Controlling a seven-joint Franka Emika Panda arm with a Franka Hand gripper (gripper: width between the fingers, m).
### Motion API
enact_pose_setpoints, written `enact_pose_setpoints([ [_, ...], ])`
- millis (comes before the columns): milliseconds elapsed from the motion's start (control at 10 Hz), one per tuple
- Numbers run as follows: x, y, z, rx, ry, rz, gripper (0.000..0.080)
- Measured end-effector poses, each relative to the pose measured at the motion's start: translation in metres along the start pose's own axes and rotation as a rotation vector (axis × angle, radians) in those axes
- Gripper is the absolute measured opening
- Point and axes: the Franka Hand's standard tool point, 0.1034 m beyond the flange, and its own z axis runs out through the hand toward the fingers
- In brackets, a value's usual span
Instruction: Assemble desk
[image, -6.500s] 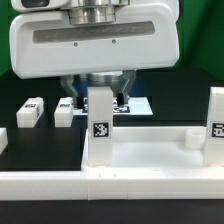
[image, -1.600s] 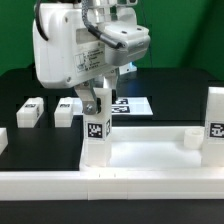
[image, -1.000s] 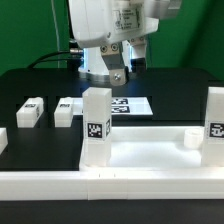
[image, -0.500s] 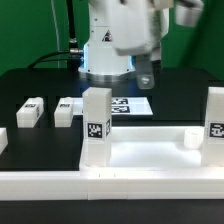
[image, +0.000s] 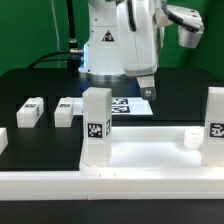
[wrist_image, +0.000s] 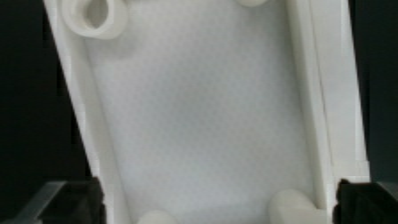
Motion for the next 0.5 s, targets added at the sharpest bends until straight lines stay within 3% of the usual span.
enact_pose_setpoints([
  [200, 0.009, 0.042, 0.024, 0.032, 0.039, -0.054, 0.0649],
  [300, 0.018, 0.060, 0.038, 0.022, 0.061, -0.087, 0.0649],
  [400, 0.022, 0.070, 0.047, -0.044, 0.060, -0.089, 0.0649],
  [500, 0.019, 0.065, 0.045, -0.033, 0.057, -0.089, 0.0649],
])
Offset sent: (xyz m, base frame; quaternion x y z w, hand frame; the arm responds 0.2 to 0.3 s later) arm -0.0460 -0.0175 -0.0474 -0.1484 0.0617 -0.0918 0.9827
